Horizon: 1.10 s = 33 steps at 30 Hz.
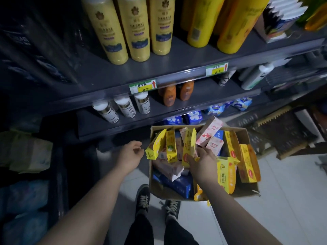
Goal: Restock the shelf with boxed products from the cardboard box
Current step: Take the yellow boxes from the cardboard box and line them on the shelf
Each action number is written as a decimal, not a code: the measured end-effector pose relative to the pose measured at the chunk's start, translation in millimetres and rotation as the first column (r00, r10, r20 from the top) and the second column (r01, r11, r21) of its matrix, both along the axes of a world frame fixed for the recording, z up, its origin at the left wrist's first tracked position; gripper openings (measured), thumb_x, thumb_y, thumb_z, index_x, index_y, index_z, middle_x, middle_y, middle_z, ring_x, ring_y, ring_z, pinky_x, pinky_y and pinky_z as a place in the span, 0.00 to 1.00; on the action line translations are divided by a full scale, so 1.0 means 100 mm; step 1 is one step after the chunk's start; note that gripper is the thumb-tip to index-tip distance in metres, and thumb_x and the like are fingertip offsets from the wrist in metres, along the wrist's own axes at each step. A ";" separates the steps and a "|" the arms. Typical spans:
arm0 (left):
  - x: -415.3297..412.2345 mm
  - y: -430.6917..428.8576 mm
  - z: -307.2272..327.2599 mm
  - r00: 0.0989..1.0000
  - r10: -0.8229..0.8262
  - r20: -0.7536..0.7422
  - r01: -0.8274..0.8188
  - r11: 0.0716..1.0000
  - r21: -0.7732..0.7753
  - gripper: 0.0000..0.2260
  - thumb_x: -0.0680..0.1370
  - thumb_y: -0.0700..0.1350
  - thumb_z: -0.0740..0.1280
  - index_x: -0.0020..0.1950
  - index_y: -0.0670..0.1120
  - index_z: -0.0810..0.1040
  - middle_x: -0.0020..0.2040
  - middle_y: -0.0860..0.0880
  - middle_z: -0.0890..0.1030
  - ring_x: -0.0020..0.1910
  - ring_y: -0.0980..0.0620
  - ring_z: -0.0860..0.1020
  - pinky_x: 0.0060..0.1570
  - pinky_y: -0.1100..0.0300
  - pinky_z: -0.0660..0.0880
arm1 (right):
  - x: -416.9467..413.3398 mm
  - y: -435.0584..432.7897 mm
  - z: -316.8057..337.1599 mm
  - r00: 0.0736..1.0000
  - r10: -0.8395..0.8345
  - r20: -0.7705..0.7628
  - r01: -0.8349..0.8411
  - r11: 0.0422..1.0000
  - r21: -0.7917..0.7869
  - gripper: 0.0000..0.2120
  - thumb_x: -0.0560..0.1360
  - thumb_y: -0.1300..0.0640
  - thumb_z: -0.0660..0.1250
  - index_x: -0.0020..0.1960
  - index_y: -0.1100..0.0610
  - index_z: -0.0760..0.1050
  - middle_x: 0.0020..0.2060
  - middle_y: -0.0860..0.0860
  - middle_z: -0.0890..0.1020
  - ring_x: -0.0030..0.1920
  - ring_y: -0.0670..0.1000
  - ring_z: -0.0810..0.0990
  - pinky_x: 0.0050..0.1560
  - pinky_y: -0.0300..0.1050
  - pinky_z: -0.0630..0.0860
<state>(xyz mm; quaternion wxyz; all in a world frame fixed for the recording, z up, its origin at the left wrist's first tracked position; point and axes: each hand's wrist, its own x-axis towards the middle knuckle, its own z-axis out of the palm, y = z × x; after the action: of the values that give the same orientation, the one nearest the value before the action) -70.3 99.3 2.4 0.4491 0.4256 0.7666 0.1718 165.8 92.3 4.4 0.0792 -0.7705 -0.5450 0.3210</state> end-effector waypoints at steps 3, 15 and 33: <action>0.01 0.14 -0.10 0.999 -0.054 0.006 0.054 0.998 -0.025 0.14 0.77 0.39 0.67 0.62 0.40 0.76 0.58 0.42 0.80 0.56 0.48 0.78 0.53 0.62 0.69 | -0.01 0.03 -0.13 0.994 0.031 0.101 -0.027 0.999 -0.039 0.16 0.76 0.49 0.64 0.60 0.55 0.78 0.64 0.55 0.74 0.62 0.57 0.69 0.62 0.51 0.67; 0.12 0.52 -0.38 0.965 -0.260 0.013 0.259 0.953 -0.159 0.12 0.72 0.51 0.73 0.49 0.46 0.76 0.44 0.50 0.79 0.44 0.52 0.77 0.36 0.62 0.70 | -0.10 0.06 -0.27 0.983 -0.143 0.113 0.132 0.987 0.095 0.13 0.76 0.56 0.60 0.36 0.59 0.75 0.32 0.52 0.78 0.38 0.56 0.77 0.55 0.55 0.74; -0.07 0.50 0.35 0.880 0.159 0.447 -0.036 0.962 -0.272 0.06 0.77 0.37 0.59 0.43 0.43 0.73 0.41 0.41 0.78 0.41 0.43 0.78 0.48 0.40 0.77 | -0.15 0.13 0.49 0.815 -0.387 -0.430 0.447 0.893 0.043 0.15 0.81 0.51 0.59 0.44 0.57 0.80 0.34 0.54 0.82 0.32 0.52 0.77 0.32 0.48 0.73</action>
<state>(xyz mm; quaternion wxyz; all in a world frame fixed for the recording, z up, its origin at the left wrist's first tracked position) -76.9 149.2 37.6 0.6611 0.2711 0.6730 0.1911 150.5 105.3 53.5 0.3150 -0.7787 -0.3547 0.4106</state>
